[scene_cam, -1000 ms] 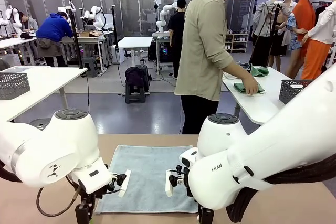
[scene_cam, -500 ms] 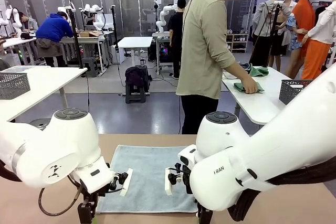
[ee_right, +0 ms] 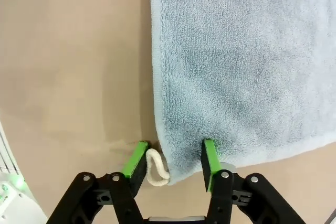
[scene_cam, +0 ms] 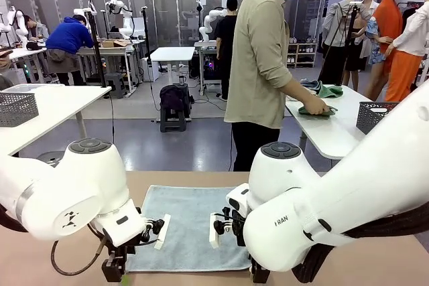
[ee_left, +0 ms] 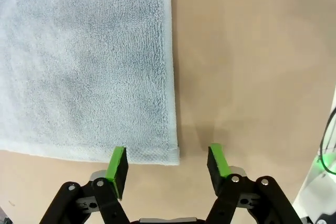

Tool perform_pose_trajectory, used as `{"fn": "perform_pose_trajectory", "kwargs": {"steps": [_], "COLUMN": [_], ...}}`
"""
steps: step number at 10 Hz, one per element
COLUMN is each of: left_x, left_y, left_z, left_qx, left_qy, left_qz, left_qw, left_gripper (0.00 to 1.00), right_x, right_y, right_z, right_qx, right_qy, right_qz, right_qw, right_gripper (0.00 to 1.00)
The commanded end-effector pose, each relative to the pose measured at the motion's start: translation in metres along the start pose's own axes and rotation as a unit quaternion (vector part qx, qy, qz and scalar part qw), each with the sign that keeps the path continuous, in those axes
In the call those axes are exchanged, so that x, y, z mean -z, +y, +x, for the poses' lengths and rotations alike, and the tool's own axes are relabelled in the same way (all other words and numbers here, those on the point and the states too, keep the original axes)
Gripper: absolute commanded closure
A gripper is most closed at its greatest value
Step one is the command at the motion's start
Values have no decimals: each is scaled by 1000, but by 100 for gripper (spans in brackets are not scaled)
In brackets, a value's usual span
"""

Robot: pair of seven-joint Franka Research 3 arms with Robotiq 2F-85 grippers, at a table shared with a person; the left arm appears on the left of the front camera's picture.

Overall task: Fold the towels and place them in the basket.
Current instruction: When a person lays out a Towel with hook on the table, fold it in half twice.

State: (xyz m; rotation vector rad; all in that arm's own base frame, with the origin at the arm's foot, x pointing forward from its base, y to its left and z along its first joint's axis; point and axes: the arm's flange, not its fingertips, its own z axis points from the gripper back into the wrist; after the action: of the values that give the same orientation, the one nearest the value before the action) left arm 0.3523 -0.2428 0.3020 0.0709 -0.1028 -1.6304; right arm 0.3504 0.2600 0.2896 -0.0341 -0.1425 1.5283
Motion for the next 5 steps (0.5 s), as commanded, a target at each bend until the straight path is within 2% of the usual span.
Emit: {"fn": "perform_pose_trajectory", "kwargs": {"steps": [1,4,5], "left_x": [8,12,13], "left_y": [-54,-53,-52], "left_z": [-36,-35,-35], "left_qx": [7,6,9], "left_qy": [-16,-14,-10], "left_qz": [4,4,9], "left_qw": [1000,1000,1000], "left_gripper": [23,23,28], "right_x": [9,10,9], "right_y": [26,25,25], "right_z": [-17,-18,-18], "right_qx": [6,8,10], "right_qy": [6,5,3], "right_qz": [-13,-7,-4], "right_qw": [1000,1000,1000], "right_gripper": [48,48,54]}}
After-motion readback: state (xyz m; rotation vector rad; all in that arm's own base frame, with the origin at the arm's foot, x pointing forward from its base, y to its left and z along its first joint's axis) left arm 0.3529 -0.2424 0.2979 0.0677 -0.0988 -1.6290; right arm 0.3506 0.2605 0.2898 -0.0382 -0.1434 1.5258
